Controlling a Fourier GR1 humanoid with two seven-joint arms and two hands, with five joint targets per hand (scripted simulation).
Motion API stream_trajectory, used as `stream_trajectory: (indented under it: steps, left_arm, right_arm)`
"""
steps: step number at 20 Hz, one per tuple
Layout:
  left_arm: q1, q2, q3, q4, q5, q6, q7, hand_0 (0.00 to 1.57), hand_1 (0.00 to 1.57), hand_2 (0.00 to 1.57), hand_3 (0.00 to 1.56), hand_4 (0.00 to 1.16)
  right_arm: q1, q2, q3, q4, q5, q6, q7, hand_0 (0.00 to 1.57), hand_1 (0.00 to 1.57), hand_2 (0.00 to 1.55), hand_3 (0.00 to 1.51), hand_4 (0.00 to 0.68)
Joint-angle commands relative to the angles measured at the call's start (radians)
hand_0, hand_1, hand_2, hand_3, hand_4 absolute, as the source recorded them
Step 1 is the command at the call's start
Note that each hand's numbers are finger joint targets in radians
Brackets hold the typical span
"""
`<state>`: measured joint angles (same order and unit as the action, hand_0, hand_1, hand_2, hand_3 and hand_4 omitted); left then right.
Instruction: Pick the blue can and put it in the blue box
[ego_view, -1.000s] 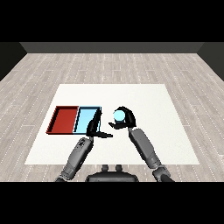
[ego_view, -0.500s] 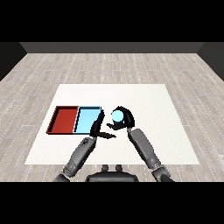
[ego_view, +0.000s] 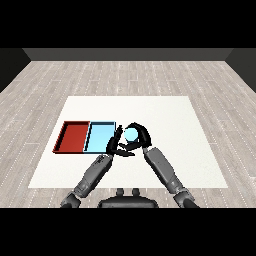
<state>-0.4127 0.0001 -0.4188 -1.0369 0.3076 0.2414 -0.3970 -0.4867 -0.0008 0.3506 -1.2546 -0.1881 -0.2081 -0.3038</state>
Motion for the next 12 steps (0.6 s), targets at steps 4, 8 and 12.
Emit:
stream_trajectory:
  steps: [4,8,12]
  left_arm:
    - [0.066,0.0,-0.008,-0.066,-0.029,-0.001,-0.009,0.0,0.0,0.0,0.0,0.0]
    - [-0.008,0.0,-0.11,-0.019,0.037,0.09,0.004,0.0,0.0,0.0,0.0,0.0]
    - [-0.042,0.0,-0.068,0.026,0.064,0.032,-0.011,0.0,0.0,0.0,0.0,0.0]
  right_arm:
    - [-0.079,0.001,0.026,0.106,-0.039,-0.014,-0.05,1.41,1.41,1.43,1.39,0.651]
    - [-0.032,0.001,0.068,-0.021,-0.046,-0.055,0.046,1.43,1.43,1.43,1.39,0.62]
    - [-0.07,0.001,0.152,-0.021,-0.038,-0.133,0.057,1.41,1.41,1.44,1.39,0.625]
